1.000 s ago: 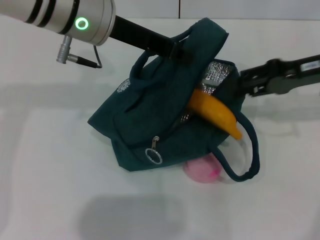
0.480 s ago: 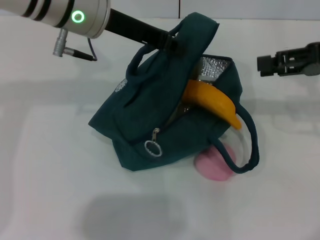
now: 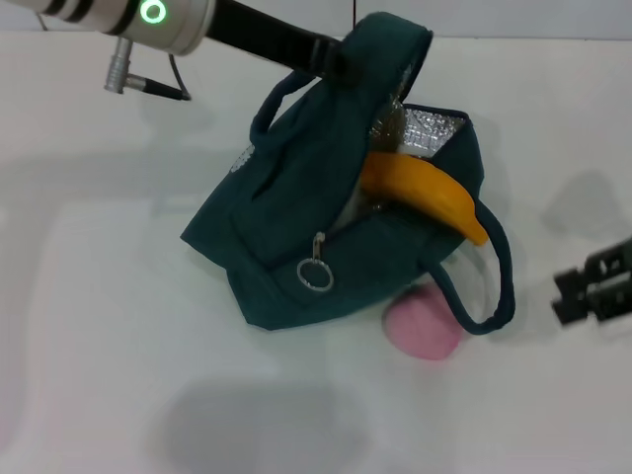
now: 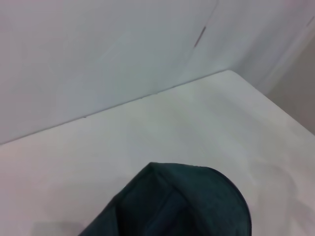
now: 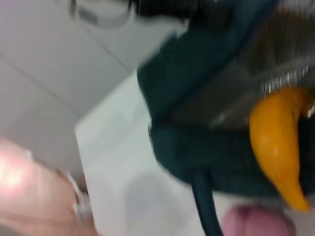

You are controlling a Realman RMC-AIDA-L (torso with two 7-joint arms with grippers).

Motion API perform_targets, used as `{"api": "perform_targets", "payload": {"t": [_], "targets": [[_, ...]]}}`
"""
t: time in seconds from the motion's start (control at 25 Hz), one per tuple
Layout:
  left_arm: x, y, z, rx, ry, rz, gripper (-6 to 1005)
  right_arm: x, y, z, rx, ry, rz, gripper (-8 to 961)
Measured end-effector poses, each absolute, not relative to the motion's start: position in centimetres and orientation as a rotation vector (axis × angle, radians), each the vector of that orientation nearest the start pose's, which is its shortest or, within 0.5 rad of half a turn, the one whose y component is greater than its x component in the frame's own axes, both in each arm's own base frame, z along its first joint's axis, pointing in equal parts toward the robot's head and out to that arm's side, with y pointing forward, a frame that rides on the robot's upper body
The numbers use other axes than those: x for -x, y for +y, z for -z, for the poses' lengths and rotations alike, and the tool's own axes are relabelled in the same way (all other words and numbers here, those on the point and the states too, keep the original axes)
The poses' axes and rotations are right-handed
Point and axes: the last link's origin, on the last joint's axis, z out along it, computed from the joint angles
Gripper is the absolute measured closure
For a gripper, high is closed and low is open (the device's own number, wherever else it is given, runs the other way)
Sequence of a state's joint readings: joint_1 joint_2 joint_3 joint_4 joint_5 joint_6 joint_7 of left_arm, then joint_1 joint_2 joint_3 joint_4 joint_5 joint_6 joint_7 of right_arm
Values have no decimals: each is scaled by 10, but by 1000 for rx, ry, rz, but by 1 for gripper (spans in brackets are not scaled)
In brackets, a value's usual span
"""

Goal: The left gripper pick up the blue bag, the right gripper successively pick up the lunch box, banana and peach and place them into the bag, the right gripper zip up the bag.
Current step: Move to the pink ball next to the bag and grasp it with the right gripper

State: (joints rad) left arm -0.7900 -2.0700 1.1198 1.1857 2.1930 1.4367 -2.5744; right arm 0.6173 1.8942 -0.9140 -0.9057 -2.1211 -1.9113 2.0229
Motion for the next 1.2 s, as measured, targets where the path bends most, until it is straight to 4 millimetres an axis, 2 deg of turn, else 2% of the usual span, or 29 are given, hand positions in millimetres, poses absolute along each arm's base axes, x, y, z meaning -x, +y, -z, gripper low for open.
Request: {"api": "perform_targets", "payload": {"t": [0.4, 0.64, 0.96, 1.2], "targets": [[114, 413, -23, 2574, -1138, 265, 963, -237, 313, -13, 3120, 765, 196, 450], [119, 416, -26, 2546, -1148, 264, 963, -226, 321, -7, 3118, 845, 217, 455], [123, 418, -25, 2528, -1147, 229, 963, -195, 337, 9, 3135, 1015, 261, 464], [123, 418, -25, 2527, -1145, 228, 963, -188, 347, 21, 3090, 1046, 326, 470]]}}
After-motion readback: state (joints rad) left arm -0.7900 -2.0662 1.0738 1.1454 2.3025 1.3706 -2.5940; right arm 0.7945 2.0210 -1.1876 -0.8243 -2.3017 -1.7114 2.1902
